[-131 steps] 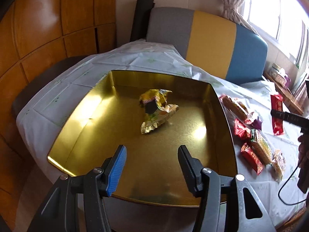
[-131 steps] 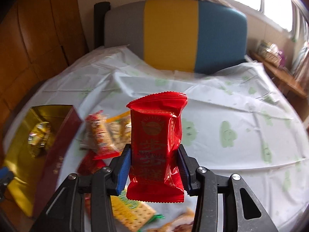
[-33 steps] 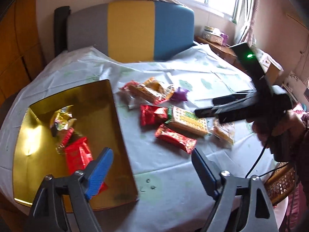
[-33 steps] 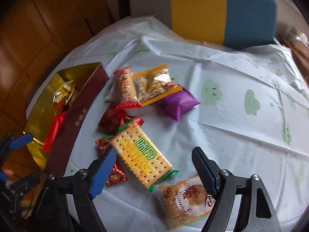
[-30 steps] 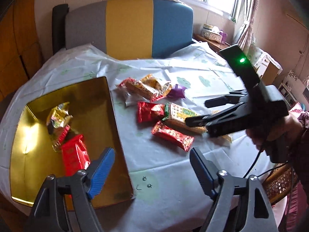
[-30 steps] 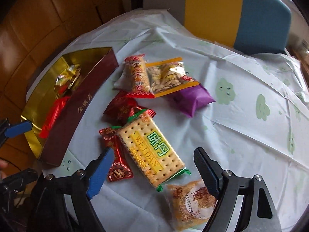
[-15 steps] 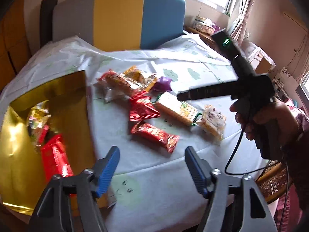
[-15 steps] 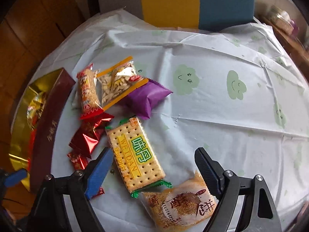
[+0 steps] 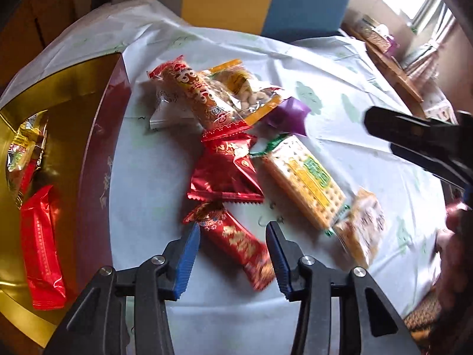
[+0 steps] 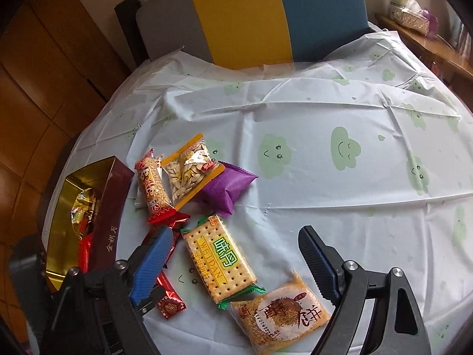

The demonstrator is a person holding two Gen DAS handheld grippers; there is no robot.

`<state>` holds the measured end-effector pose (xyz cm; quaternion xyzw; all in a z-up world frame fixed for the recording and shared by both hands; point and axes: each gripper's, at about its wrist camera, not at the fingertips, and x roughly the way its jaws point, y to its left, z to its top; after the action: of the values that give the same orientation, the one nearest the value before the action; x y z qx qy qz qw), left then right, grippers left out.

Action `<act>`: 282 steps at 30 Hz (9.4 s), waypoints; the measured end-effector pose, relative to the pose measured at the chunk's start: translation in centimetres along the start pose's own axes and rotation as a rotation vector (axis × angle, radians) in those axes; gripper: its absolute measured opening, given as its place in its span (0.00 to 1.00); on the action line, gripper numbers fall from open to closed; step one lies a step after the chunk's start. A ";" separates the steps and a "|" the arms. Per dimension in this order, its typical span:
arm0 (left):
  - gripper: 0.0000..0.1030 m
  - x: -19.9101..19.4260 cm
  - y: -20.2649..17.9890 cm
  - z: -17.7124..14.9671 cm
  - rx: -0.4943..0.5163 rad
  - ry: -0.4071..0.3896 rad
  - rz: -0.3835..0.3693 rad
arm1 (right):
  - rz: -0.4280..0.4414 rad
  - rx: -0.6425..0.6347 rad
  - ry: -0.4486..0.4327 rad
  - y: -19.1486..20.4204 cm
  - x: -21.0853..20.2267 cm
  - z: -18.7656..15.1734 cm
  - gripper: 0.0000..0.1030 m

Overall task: Organize snacks
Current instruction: 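Grasp the red-and-gold wrapped snack with the left tool, then carry the red-and-gold snack into the tray with the left tool while the right tool grasps the pastry bag, then carry the pastry bag with the right tool into the tray and release, then withdraw the right tool from the tray toward the snack pile, then move the left tool to the snack pile and grasp the peanut bar bag, then lift the peanut bar with the left tool while the right tool grasps the white BA ZHEN packet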

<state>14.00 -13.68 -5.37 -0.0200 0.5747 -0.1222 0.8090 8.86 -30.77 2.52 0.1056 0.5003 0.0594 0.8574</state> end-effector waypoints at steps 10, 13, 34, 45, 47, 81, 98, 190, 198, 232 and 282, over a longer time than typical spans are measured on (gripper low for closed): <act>0.21 0.2 -2.0 -3.6 0.209 -0.080 0.004 | -0.024 0.007 -0.032 -0.9 -0.8 0.3 0.84; 0.21 -0.3 -2.2 -5.0 0.277 -0.132 0.000 | -0.037 -0.016 -0.002 -0.8 -0.5 0.1 0.82; 0.22 -0.4 -1.1 -7.0 0.327 -0.219 -0.047 | -0.129 -0.104 0.349 -2.2 3.4 -3.5 0.99; 0.23 -0.3 -0.4 -7.0 0.318 -0.222 -0.066 | -0.262 -0.324 0.405 0.0 5.3 -6.0 0.73; 0.22 -0.4 -0.3 -7.1 0.314 -0.234 -0.070 | -0.255 -0.274 0.350 -0.7 4.4 -5.1 0.61; 0.21 -8.1 15.1 2.4 -0.196 -0.353 -0.104 | -0.313 -0.277 0.331 -0.7 6.6 -6.0 0.68; 0.33 -8.3 13.9 -1.4 -0.156 -0.328 -0.016 | -0.314 -0.285 0.329 -0.8 6.5 -5.8 0.68; 0.33 -11.6 21.2 -10.7 -0.205 -0.398 0.168 | 0.049 -0.331 -0.013 15.0 2.9 -5.6 0.78; 0.33 -12.2 19.0 -10.0 -0.141 -0.394 0.152 | -0.113 -0.313 -0.001 6.4 2.5 -3.6 0.78; 0.32 -4.5 3.5 6.1 -0.110 -0.151 -0.128 | -0.125 0.083 0.017 -1.7 1.0 -0.3 0.82; 0.29 -1.7 0.7 -11.1 0.347 -0.313 -0.031 | 0.077 0.035 -0.012 0.5 1.5 -1.3 0.78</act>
<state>3.26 -11.42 -7.66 0.0919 0.4123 -0.2271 0.8775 8.47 -29.84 0.69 0.1400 0.4918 0.0828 0.8554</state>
